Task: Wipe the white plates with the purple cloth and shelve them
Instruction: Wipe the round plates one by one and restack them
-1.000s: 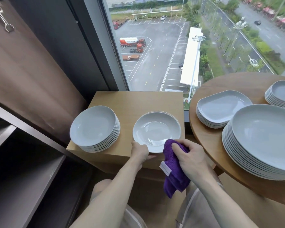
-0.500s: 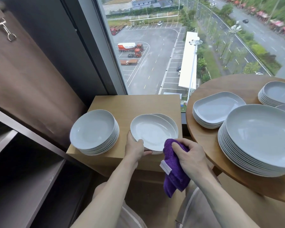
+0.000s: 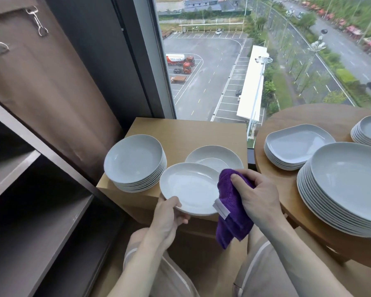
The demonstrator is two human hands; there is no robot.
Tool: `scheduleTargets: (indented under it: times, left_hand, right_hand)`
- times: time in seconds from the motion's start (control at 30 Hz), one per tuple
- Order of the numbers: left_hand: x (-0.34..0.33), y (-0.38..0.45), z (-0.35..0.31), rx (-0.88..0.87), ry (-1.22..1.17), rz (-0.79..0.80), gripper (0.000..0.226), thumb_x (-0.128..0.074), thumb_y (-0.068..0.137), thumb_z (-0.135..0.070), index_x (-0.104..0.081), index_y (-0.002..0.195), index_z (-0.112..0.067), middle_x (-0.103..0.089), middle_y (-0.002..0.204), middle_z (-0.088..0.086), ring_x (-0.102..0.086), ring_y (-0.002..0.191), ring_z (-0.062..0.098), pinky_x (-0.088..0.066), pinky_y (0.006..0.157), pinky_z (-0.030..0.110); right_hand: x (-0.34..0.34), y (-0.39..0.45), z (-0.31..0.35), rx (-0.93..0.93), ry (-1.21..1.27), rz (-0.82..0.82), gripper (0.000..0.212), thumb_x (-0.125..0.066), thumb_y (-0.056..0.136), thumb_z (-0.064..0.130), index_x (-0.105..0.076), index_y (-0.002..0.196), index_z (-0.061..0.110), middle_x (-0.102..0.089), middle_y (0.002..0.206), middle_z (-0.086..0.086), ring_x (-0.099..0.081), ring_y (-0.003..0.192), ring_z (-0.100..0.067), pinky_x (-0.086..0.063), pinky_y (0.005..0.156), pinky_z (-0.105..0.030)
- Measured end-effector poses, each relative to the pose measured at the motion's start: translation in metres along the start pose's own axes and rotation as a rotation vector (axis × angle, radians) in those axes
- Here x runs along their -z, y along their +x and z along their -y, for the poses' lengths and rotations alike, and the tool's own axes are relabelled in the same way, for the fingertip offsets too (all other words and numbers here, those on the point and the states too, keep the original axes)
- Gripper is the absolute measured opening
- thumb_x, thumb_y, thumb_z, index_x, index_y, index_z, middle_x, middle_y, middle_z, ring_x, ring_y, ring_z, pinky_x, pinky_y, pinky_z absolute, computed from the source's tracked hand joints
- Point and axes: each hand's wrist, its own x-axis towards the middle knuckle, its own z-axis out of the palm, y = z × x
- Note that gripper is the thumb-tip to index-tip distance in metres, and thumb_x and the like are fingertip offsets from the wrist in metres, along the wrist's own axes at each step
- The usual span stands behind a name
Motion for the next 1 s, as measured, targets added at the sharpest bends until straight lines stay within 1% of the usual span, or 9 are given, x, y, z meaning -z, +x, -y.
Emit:
scheduleTargets:
  times: [0.1, 0.2, 0.3, 0.37, 0.6, 0.7, 0.77, 0.9, 1.0]
  left_hand:
    - [0.011, -0.007, 0.004, 0.081, -0.100, 0.036, 0.073, -0.055, 0.063, -0.013, -0.053, 0.136, -0.007, -0.070, 0.110, 0.018, -0.062, 0.077, 0.027, -0.052, 0.053, 0.033]
    - [0.016, -0.009, 0.005, 0.081, -0.093, 0.075, 0.062, -0.052, 0.066, -0.015, -0.059, 0.126, -0.007, -0.074, 0.107, 0.012, -0.065, 0.089, 0.027, -0.054, 0.060, 0.033]
    - [0.020, -0.010, 0.002, 0.094, -0.226, 0.166, 0.054, -0.042, 0.081, -0.003, -0.061, 0.130, -0.011, -0.073, 0.120, 0.015, -0.066, 0.111, 0.033, -0.054, 0.099, 0.051]
    - [0.024, -0.014, 0.000, 0.122, -0.337, 0.250, 0.065, -0.046, 0.072, -0.001, -0.061, 0.135, -0.010, -0.069, 0.125, 0.020, -0.062, 0.114, 0.037, -0.044, 0.110, 0.055]
    - [0.022, -0.030, 0.004, 0.108, -0.395, 0.329, 0.053, -0.053, 0.060, 0.005, -0.071, 0.110, 0.005, -0.067, 0.102, 0.023, -0.070, 0.091, 0.035, -0.057, 0.083, 0.045]
    - [0.020, -0.033, 0.004, 0.079, -0.428, 0.344, 0.055, -0.051, 0.059, 0.004, -0.078, 0.106, -0.002, -0.070, 0.103, 0.022, -0.071, 0.092, 0.033, -0.056, 0.088, 0.045]
    - [0.021, -0.033, 0.001, 0.057, -0.438, 0.371, 0.065, -0.048, 0.056, 0.003, -0.077, 0.114, -0.005, -0.071, 0.110, 0.021, -0.069, 0.099, 0.035, -0.055, 0.096, 0.048]
    - [0.024, -0.035, -0.008, 0.048, -0.444, 0.408, 0.062, -0.043, 0.057, 0.001, -0.085, 0.098, -0.016, -0.075, 0.106, 0.012, -0.073, 0.090, 0.028, -0.062, 0.079, 0.037]
    - [0.032, -0.030, -0.014, 0.076, -0.454, 0.426, 0.070, -0.042, 0.054, 0.003, -0.078, 0.113, -0.008, -0.073, 0.114, 0.016, -0.069, 0.099, 0.035, -0.062, 0.078, 0.038]
  right_hand:
    - [-0.010, -0.002, 0.022, 0.065, 0.005, 0.020, 0.019, -0.068, 0.096, 0.014, -0.078, 0.088, 0.027, -0.076, 0.080, 0.010, -0.068, 0.074, -0.003, -0.050, 0.065, -0.015]
    - [-0.024, -0.006, 0.040, 0.159, -0.058, 0.071, 0.020, -0.067, 0.096, 0.014, -0.077, 0.089, 0.030, -0.075, 0.080, 0.015, -0.068, 0.075, -0.001, -0.048, 0.065, -0.011]
    - [-0.043, -0.008, 0.045, 0.263, -0.213, 0.113, 0.016, -0.069, 0.095, 0.019, -0.073, 0.098, 0.035, -0.072, 0.093, 0.020, -0.065, 0.093, 0.001, -0.048, 0.073, -0.010]
    - [-0.058, -0.007, 0.035, 0.317, -0.382, 0.153, 0.018, -0.070, 0.093, 0.023, -0.070, 0.107, 0.036, -0.066, 0.106, 0.024, -0.059, 0.105, 0.002, -0.047, 0.084, -0.011]
    - [-0.089, -0.015, -0.008, 0.286, -0.758, 0.397, 0.049, -0.056, 0.095, 0.037, -0.053, 0.143, 0.028, -0.042, 0.154, 0.015, -0.031, 0.143, -0.008, -0.032, 0.120, -0.038]
    - [-0.089, -0.009, -0.010, 0.261, -0.906, 0.348, 0.054, -0.044, 0.098, 0.044, -0.045, 0.150, 0.030, -0.031, 0.162, 0.012, -0.022, 0.149, -0.015, -0.022, 0.124, -0.042]
    - [-0.085, -0.003, -0.007, 0.201, -0.932, 0.292, 0.054, -0.046, 0.100, 0.043, -0.042, 0.152, 0.030, -0.031, 0.160, 0.008, -0.025, 0.146, -0.018, -0.023, 0.122, -0.039]
    - [-0.079, 0.006, 0.003, 0.125, -0.825, 0.139, 0.049, -0.057, 0.096, 0.040, -0.048, 0.144, 0.033, -0.040, 0.136, 0.005, -0.044, 0.123, -0.018, -0.040, 0.104, -0.033]
    - [-0.086, 0.008, 0.006, 0.135, -0.747, 0.123, 0.043, -0.060, 0.096, 0.035, -0.051, 0.138, 0.031, -0.043, 0.125, 0.011, -0.047, 0.108, -0.010, -0.038, 0.092, -0.025]
